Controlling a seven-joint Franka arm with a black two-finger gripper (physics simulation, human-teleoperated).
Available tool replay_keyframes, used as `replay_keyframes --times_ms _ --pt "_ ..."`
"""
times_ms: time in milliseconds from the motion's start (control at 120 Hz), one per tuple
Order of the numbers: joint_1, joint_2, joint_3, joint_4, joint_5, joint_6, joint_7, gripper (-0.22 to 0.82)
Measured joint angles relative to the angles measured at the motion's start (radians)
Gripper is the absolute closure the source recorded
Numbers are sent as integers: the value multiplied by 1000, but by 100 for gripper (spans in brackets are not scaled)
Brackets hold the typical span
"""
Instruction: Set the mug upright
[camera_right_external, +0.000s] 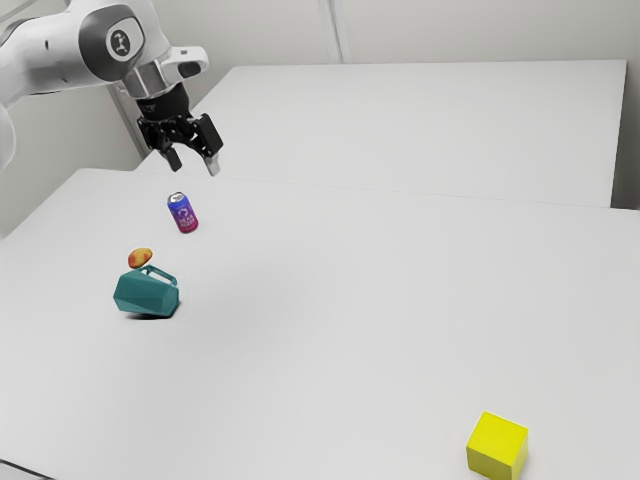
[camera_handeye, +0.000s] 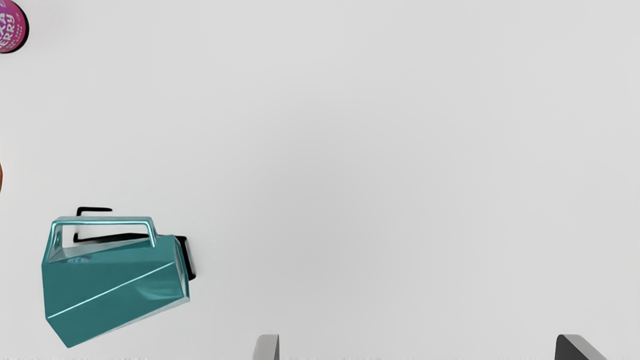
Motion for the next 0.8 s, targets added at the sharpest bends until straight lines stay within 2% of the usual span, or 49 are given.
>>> replay_keyframes --times_ms 367,458,558,667,800 --pt "-1 2 4 -1 -1 -6 -7 0" --pt "-18 -15 57 -6 -27 -28 -5 0" --pt "-21 -75 156 -52 -83 -69 1 0" --pt "9 -78 249 -60 -152 -101 36 0" --pt "123 -24 284 -56 -249 -121 118 0"
